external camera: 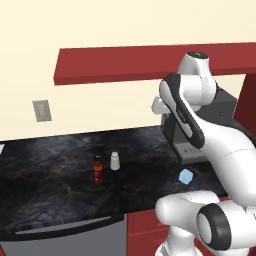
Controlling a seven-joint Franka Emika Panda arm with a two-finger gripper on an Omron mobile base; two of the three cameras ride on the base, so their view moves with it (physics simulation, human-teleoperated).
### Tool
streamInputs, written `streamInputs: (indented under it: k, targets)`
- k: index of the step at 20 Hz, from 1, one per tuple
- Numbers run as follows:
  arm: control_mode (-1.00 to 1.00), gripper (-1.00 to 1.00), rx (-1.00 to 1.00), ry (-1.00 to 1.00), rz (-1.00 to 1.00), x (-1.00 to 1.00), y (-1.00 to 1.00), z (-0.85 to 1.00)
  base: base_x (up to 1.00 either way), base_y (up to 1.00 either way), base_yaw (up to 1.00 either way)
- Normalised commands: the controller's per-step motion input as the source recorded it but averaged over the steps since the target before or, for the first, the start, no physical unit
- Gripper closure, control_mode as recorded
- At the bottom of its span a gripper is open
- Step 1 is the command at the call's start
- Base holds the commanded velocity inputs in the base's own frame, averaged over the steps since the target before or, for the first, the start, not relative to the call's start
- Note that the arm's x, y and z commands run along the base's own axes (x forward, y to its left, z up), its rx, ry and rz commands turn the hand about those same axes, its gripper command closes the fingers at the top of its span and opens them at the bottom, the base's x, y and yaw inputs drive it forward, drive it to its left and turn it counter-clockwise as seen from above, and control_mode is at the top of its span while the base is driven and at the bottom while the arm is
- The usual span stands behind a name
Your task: There are various items on the counter. Only move the condiments/shakers into the cabinet.
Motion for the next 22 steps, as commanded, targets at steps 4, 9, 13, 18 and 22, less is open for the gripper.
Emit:
streamInputs:
  k: [4,9,13,18,22]
  targets:
    - [-1.0,-1.0,-0.02,0.01,0.0,-0.09,0.12,-0.08,0.0,0.0,0.0]
    - [-1.0,-1.0,-0.16,0.01,0.03,-0.28,0.55,-0.32,0.0,0.0,0.0]
    - [-1.0,-1.0,-0.12,0.0,0.03,-0.25,0.71,-0.37,0.0,0.0,0.0]
    - [-1.0,-1.0,-0.04,0.0,0.02,-0.29,0.7,-0.32,0.0,0.0,0.0]
    - [-1.0,-1.0,-0.05,-0.08,0.03,-0.45,0.59,-0.22,0.0,0.0,0.0]
